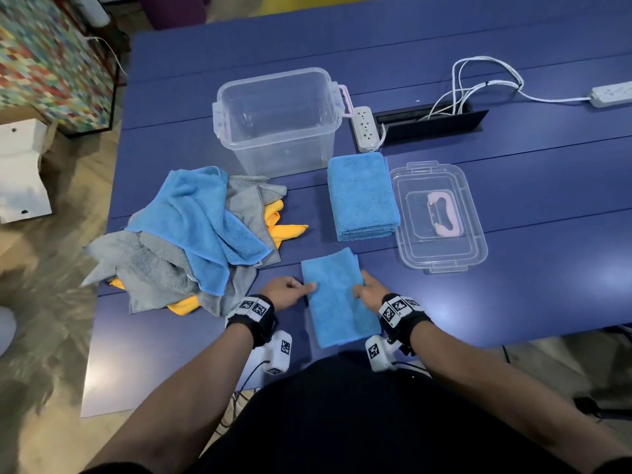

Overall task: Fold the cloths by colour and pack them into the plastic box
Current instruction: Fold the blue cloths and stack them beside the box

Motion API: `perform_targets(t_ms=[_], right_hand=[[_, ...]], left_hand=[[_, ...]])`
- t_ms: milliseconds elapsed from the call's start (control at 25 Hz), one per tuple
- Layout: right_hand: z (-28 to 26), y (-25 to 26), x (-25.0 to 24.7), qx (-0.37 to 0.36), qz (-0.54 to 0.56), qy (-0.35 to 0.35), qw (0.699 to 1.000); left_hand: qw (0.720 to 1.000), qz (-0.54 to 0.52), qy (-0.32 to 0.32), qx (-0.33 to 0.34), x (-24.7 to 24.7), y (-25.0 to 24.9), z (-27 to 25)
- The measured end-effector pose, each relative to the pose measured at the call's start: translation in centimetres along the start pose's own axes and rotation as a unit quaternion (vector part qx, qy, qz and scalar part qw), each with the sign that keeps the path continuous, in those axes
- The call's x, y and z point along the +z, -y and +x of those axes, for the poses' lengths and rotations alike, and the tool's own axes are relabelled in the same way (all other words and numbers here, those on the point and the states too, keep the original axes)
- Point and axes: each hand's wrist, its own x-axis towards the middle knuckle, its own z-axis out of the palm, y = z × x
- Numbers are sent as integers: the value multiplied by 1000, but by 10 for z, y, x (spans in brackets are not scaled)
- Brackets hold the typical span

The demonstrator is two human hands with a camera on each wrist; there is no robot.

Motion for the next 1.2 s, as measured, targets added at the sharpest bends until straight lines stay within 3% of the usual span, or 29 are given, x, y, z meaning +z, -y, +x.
perform_targets(t_ms=[80,160,280,360,480,560,760,960,1080,1200], right_hand=[[-4,9,1,-23,28,32,999],[-7,27,0,-55,86,56,993],[-15,62,-11,-98,176,46,978],[-15,82,-31,-114,212,7,971],[8,107,-70,-143,135,-107,975],[22,122,-93,-154,63,-182,969],[56,144,-118,-154,23,-273,949],[84,124,-115,-80,-51,-233,968],[81,120,-115,-137,-97,-281,945],[81,121,-119,-271,-98,-334,897]], left_hand=[[986,-165,-9,-14,11,-5,-4],[953,-297,56,-31,14,-17,-10],[899,-410,153,0,8,-39,-24],[882,-451,122,58,2,-60,-20],[901,-398,-27,173,-15,-110,6],[923,-319,-98,190,-23,-146,24],[940,-249,-154,177,-22,-197,75],[962,-135,-197,132,-8,-185,98],[945,-142,-222,191,-1,-177,99],[932,-50,-235,272,2,-178,96]])
